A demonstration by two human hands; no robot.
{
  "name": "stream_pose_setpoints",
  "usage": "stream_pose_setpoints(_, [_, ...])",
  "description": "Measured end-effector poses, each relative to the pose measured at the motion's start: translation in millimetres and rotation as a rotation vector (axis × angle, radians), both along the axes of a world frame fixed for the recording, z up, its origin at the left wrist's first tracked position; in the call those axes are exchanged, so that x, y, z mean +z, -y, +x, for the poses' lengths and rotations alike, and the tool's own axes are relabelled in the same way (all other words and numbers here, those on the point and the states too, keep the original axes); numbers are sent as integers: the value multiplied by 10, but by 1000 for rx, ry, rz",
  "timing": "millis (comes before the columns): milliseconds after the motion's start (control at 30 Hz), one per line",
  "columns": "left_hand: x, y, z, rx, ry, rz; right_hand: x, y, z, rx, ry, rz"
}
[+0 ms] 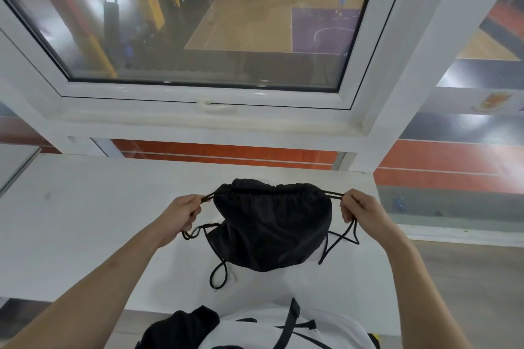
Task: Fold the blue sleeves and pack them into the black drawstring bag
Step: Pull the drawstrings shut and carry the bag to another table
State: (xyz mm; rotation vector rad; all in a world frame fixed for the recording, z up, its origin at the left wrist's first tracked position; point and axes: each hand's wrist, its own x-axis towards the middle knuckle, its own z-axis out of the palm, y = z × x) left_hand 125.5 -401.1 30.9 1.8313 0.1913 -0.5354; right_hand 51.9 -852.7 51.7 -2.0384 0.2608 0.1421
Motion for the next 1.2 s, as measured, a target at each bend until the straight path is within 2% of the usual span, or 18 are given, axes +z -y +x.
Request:
stream_pose_setpoints(133, [142, 130, -37, -216, 55, 139, 76, 33, -58, 95, -124, 60])
stream_pose_setpoints(233, [153, 210, -90, -328, 44, 97, 127, -41, -54, 143, -178, 42])
stream_pose_setpoints(367, [188, 342, -155, -279, -25, 8, 205, -162, -5, 169, -175, -14])
stream_pose_setpoints(500, [191, 455, -180, -199, 34, 10, 272, -336, 52, 147, -82, -101])
stream_pose_setpoints(667, [202, 548, -95, 18, 12, -43, 252, -429, 109, 117, -47, -208])
stream_pose_setpoints(800, [279, 612, -26, 177, 19, -114, 232, -445, 62, -26, 67, -76])
stream_pose_setpoints(933, [251, 611, 34, 338, 41, -199, 201, -415, 12, -124, 175, -76])
stream_pose_setpoints(1100, [176, 219, 134, 633, 33, -282, 106, -156, -35, -327, 185, -18])
stream_pose_setpoints(1200, [129, -21, 209, 733, 39, -316, 55, -67, -54, -435, 169, -8])
